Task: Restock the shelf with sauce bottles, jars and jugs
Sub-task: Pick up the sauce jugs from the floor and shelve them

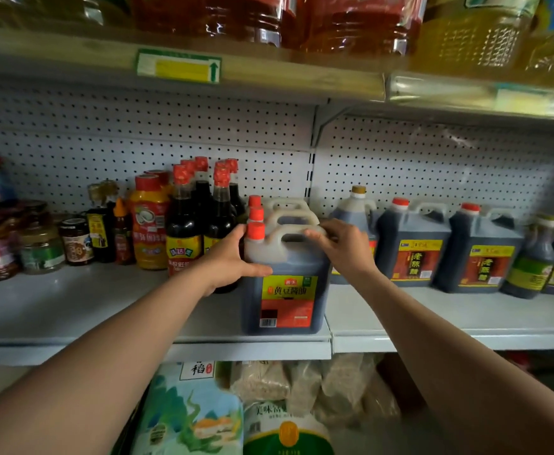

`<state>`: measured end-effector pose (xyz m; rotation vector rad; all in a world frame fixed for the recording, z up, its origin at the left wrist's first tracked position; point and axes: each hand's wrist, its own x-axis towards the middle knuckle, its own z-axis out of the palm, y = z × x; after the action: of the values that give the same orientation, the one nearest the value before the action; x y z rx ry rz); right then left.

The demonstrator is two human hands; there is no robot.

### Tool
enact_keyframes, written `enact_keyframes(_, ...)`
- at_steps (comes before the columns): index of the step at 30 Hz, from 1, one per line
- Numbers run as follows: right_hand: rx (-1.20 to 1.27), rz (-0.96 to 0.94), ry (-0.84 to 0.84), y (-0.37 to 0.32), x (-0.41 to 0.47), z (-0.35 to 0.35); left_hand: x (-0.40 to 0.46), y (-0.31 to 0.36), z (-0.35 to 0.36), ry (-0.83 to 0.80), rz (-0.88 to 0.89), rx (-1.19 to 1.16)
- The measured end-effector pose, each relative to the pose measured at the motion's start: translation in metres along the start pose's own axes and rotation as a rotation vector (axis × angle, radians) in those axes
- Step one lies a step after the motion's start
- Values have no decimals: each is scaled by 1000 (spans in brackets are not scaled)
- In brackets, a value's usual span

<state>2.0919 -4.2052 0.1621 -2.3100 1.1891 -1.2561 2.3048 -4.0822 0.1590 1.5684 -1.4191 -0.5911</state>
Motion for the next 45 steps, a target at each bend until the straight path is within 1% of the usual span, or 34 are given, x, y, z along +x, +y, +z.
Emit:
enact_keyframes(2, -41, -35, -20, -1, -5, -4, -4, -3, 1, 1, 11, 54)
enact_keyframes(4, -85, -94, -102, -4, -9, -7, -8, -2, 2, 31, 43, 140)
enact_keyframes(5, -92, -139, -155, -7, -9, -9, -9, -1, 1, 63, 78, 224)
enact_keyframes(7, -116, -251, -257, -11, -9, -13, -9, 5, -1, 135, 179, 494)
enact_keyframes(9, -281, -329, -341, -16, -6, -14, -6, 14, -2, 162, 310, 767)
enact_keyframes(11, -440, -341, -417, -22, -6, -19, -3, 26, 1, 104, 374, 954)
enact_keyframes(12, -496, -350, -425, -24, -8, -21, -1, 31, 4, 64, 382, 1022)
enact_keyframes(14, -593, -388, -406, -28, -13, -22, 1, 38, 12, -3, 371, 1125)
enact_keyframes(16, -647, -412, -375, -28, -18, -20, 3, 40, 18, -16, 351, 1199)
enact_keyframes(21, -668, -380, -331, -30, -23, -12, -2, 42, 22, 15, 323, 1185)
enact_keyframes(24, -747, -397, -315, -33, -23, -10, -4, 45, 24, 33, 322, 1208)
enact_keyframes(28, -847, -426, -296, -35, -24, -10, 0, 48, 30, 21, 299, 1401)
enact_keyframes(31, -806, -392, -336, -38, -26, -11, 2, 46, 31, 0, 286, 1406)
enact_keyframes(34, -774, -380, -362, -41, -30, -12, -3, 47, 32, 15, 293, 1410)
enact_keyframes(45, -685, -367, -343, -42, -28, -11, -8, 50, 32, 62, 324, 1375)
